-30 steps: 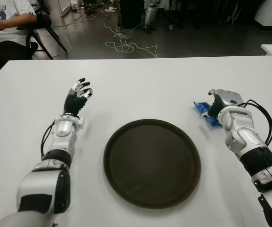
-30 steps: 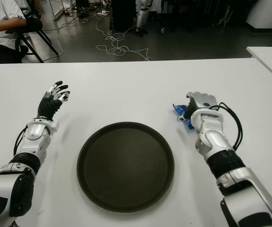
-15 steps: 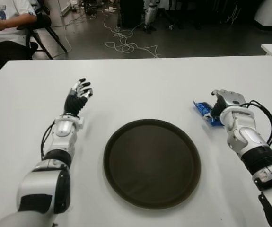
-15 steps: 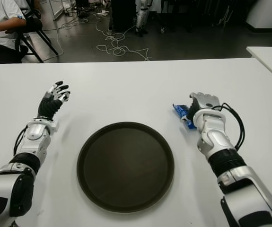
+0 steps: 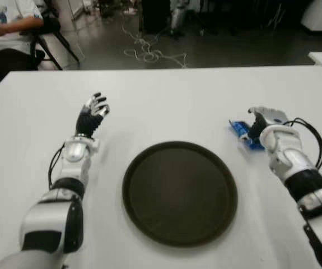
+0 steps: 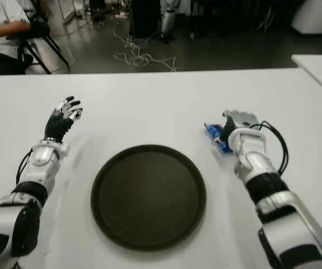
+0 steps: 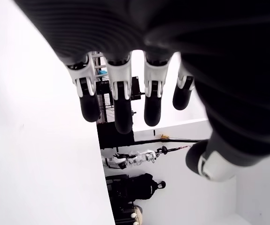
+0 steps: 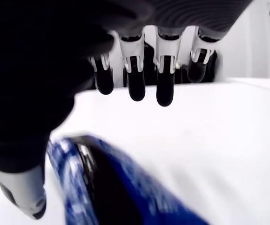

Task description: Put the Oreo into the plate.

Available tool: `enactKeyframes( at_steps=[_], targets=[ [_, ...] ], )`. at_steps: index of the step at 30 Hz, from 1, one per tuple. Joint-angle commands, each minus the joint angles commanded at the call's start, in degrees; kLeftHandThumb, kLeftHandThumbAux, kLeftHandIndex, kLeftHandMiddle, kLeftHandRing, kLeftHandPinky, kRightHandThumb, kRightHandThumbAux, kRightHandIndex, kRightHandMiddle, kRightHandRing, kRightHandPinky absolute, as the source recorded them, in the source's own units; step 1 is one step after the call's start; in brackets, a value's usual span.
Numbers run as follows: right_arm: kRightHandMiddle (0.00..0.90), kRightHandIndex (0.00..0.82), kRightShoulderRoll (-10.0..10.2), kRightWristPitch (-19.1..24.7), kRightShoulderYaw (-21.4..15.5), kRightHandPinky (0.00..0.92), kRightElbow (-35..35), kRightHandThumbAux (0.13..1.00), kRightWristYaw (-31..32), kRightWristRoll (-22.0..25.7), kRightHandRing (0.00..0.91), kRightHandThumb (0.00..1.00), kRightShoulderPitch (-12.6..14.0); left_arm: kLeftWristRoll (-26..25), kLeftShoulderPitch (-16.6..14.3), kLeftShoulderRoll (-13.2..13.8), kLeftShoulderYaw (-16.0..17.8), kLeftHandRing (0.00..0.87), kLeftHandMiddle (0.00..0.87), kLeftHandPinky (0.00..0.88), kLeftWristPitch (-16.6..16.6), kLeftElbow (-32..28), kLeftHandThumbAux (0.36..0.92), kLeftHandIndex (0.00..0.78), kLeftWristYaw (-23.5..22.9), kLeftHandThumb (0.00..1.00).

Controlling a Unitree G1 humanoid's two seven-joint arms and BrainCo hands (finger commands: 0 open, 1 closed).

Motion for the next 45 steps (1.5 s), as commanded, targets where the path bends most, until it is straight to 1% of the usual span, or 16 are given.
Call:
enactKeyframes(
  at_steps=[4, 10, 18, 29, 38, 39, 40, 41, 42, 43, 44, 45],
  targets=[
    [0.189, 0.181, 0.88, -0.66, 0.7, 0.13, 1.06, 0.705, -0.28, 0.25, 0.176, 0.0, -0.42, -0.05, 0.0, 0.0, 0.04, 0.167, 0.171, 0.166, 0.02, -0.06, 0.623, 0.086, -0.04, 0.316],
    [0.191, 0.184, 2.61, -1.32, 0.69, 0.152, 2.92, 0.711, -1.63, 1.2, 0.188, 0.0, -0.76, -0.29, 0.06, -0.16, 0.25, 0.176, 0.184, 0.166, 0.09, -0.09, 0.612, 0.092, -0.01, 0.309],
    [0.202, 0.188, 3.83, -1.59, 0.24, 0.19, 4.5, 0.724, -3.28, 2.83, 0.207, 0.0, -1.04, -0.33, 0.1, -0.34, 0.24, 0.169, 0.175, 0.169, -0.08, -0.25, 0.603, 0.089, 0.33, 0.31],
    [0.209, 0.198, 4.17, -4.44, -0.04, 0.197, 7.36, 0.736, -7.02, 5.14, 0.212, 0.0, -1.37, -0.13, 0.19, -0.41, 0.03, 0.165, 0.173, 0.165, -0.3, -0.33, 0.594, 0.087, 0.55, 0.301],
    [0.224, 0.203, 4.46, -5.62, -0.19, 0.214, 9.17, 0.735, -8.24, 6.52, 0.231, 0.0, -1.89, -0.06, 0.27, -0.35, -0.09, 0.165, 0.174, 0.161, -0.38, -0.5, 0.598, 0.086, 0.57, 0.3],
    [0.244, 0.228, 4.44, -5.98, -0.26, 0.253, 9.23, 0.741, -8.74, 6.78, 0.256, 0.0, -1.81, 0.02, 0.27, -0.28, -0.14, 0.167, 0.175, 0.166, -0.29, -0.47, 0.606, 0.085, 0.66, 0.297],
    [0.278, 0.269, 4.36, -6.27, -0.23, 0.311, 9.14, 0.785, -9.15, 6.86, 0.302, 0.0, -1.68, 0.05, 0.28, -0.23, -0.17, 0.166, 0.173, 0.166, -0.23, -0.46, 0.609, 0.085, 0.68, 0.301],
    [0.352, 0.325, 4.31, -6.46, -0.19, 0.405, 9.07, 0.833, -9.43, 6.91, 0.382, 0.0, -1.59, 0.06, 0.3, -0.18, -0.19, 0.164, 0.171, 0.164, -0.2, -0.45, 0.612, 0.085, 0.66, 0.303],
    [0.379, 0.345, 4.13, -6.72, 0.03, 0.44, 8.99, 0.849, -9.53, 6.76, 0.411, 0.0, -1.52, 0.02, 0.32, -0.14, -0.17, 0.164, 0.171, 0.163, -0.2, -0.45, 0.613, 0.085, 0.57, 0.304],
    [0.447, 0.391, 4.02, -6.88, 0.2, 0.496, 8.92, 0.874, -9.55, 6.63, 0.472, 0.019, -1.48, -0.03, 0.34, -0.11, -0.15, 0.161, 0.168, 0.163, -0.22, -0.46, 0.617, 0.085, 0.49, 0.306],
    [0.49, 0.42, 3.85, -7.11, 0.52, 0.532, 8.93, 0.888, -9.47, 6.37, 0.512, 0.036, -1.49, -0.09, 0.36, -0.09, -0.11, 0.16, 0.166, 0.163, -0.27, -0.48, 0.62, 0.085, 0.36, 0.307],
    [0.508, 0.42, 3.74, -7.25, 0.74, 0.542, 8.89, 0.859, -9.4, 6.19, 0.525, 0.164, -1.49, -0.15, 0.38, -0.06, -0.08, 0.16, 0.166, 0.164, -0.32, -0.5, 0.622, 0.085, 0.25, 0.308]
  ],
)
